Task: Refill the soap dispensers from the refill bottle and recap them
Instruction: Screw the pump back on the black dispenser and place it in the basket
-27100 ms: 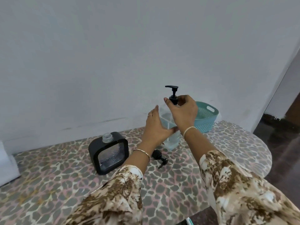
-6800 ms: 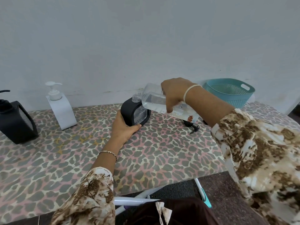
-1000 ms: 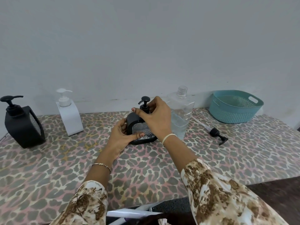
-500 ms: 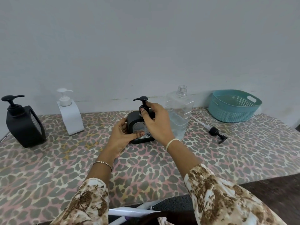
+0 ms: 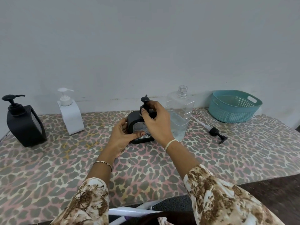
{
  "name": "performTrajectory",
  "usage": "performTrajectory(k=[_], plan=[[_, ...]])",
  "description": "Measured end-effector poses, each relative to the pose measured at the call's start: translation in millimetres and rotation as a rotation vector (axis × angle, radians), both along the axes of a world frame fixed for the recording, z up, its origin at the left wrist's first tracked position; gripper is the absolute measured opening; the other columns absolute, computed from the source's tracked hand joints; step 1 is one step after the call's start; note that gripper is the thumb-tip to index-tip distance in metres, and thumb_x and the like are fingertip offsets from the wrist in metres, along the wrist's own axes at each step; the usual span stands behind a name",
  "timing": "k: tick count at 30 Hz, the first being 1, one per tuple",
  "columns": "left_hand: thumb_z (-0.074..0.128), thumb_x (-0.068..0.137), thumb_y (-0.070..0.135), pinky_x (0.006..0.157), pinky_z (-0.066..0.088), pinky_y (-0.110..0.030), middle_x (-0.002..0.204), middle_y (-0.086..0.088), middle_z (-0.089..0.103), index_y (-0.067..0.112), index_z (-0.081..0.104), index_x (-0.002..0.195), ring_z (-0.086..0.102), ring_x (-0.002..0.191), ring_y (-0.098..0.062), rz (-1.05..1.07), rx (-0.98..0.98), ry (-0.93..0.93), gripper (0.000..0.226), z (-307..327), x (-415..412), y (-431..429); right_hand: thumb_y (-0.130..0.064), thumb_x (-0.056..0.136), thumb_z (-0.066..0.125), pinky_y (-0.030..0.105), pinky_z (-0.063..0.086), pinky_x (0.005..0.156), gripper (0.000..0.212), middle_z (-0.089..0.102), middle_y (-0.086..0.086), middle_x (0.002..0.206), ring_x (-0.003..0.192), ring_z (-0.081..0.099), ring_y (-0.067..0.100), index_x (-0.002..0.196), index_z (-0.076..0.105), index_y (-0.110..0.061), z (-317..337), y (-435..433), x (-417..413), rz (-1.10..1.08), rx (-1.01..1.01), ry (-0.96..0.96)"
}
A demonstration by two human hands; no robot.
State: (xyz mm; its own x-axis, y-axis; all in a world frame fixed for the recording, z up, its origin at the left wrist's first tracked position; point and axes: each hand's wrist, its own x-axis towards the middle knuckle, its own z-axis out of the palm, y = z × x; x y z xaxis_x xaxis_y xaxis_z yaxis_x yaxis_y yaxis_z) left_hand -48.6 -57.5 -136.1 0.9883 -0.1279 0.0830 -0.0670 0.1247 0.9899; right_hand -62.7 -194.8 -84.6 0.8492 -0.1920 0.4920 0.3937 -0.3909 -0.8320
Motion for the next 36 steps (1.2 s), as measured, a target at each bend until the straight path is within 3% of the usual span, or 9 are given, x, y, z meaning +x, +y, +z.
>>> performTrajectory(k=[4,6,10,16,21,26,29,34,36], plan=[[0.084,0.054,0.009,0.087,0.056,-0.035,0.111,-0.007,0.070,0.021,0.057,0.115,0.068,0.103,-0.018,-0.002,-0.002,-0.011,0.068,-0.3,-0.3,-0.4,-0.027,0.076,0.074,0.025,0.049,0.073,0.034,0.053,-0.003,0.094,0.080,0.053,0.006,0.096,0.048,-0.017,-0.3,0.3,2.1,-0.089,-0.008,-0.023],[0.084,0.054,0.009,0.085,0.057,-0.032,0.109,-0.006,0.070,0.022,0.058,0.113,0.068,0.101,-0.016,-0.003,-0.001,-0.017,0.066,0.2,-0.7,-0.9,-0.030,0.079,0.072,0.018,0.047,0.082,0.040,0.049,-0.004,0.107,0.092,0.053,0.002,0.109,0.050,-0.016,-0.8,1.1,2.0,-0.066,-0.029,-0.004],[0.083,0.053,0.009,0.081,0.057,-0.027,0.107,-0.004,0.070,0.020,0.058,0.114,0.069,0.098,-0.013,0.003,-0.005,-0.022,0.067,1.1,-1.6,-1.5,-0.028,0.089,0.063,0.025,0.042,0.101,0.041,0.044,0.000,0.128,0.118,0.048,0.012,0.126,0.056,-0.012,-3.3,0.5,3.8,0.009,-0.111,0.057],[0.083,0.055,0.007,0.085,0.057,-0.031,0.111,-0.007,0.069,0.022,0.056,0.114,0.068,0.100,-0.014,-0.001,-0.004,-0.016,0.066,1.1,-1.3,-0.7,-0.034,0.079,0.075,0.025,0.047,0.088,0.043,0.049,-0.003,0.110,0.099,0.051,0.009,0.108,0.050,-0.016,-5.0,-2.9,6.0,-0.088,-0.077,0.049],[0.083,0.053,0.009,0.082,0.057,-0.029,0.111,-0.008,0.069,0.021,0.057,0.115,0.068,0.100,-0.014,-0.002,-0.005,-0.016,0.068,1.5,-1.3,-0.7,-0.031,0.092,0.059,0.025,0.044,0.099,0.045,0.052,-0.005,0.133,0.119,0.051,0.009,0.134,0.047,-0.020,-6.3,-2.5,2.8,0.048,-0.111,0.058],[0.083,0.055,0.007,0.082,0.057,-0.030,0.112,-0.009,0.068,0.021,0.056,0.115,0.068,0.100,-0.015,0.001,-0.008,-0.011,0.068,0.5,-0.7,-0.8,-0.028,0.089,0.065,0.033,0.050,0.091,0.029,0.063,-0.003,0.111,0.103,0.059,0.010,0.115,0.056,-0.016,-6.0,-0.2,4.1,-0.026,-0.073,0.035],[0.083,0.057,0.005,0.079,0.057,-0.026,0.112,-0.008,0.068,0.019,0.055,0.118,0.068,0.099,-0.014,0.000,-0.006,-0.013,0.068,0.9,-0.6,-1.2,-0.033,0.079,0.074,0.034,0.052,0.086,0.038,0.060,-0.004,0.103,0.098,0.060,0.008,0.103,0.049,-0.018,-5.7,0.1,6.2,-0.075,0.013,0.058],[0.083,0.054,0.008,0.084,0.057,-0.032,0.113,-0.010,0.068,0.013,0.055,0.122,0.067,0.104,-0.019,-0.002,-0.017,-0.004,0.074,0.9,-0.6,-0.7,-0.025,0.093,0.058,0.031,0.049,0.097,0.035,0.063,-0.010,0.121,0.112,0.058,0.004,0.127,0.050,-0.022,-7.7,1.0,0.2,0.044,0.024,0.039],[0.084,0.052,0.010,0.088,0.056,-0.036,0.113,-0.010,0.069,0.018,0.057,0.117,0.067,0.105,-0.020,-0.008,-0.009,-0.008,0.071,0.7,-0.6,-0.3,-0.022,0.093,0.055,0.034,0.052,0.092,0.030,0.067,-0.010,0.109,0.104,0.063,0.005,0.123,0.054,-0.024,-8.5,0.1,-0.8,0.034,0.094,0.023]])
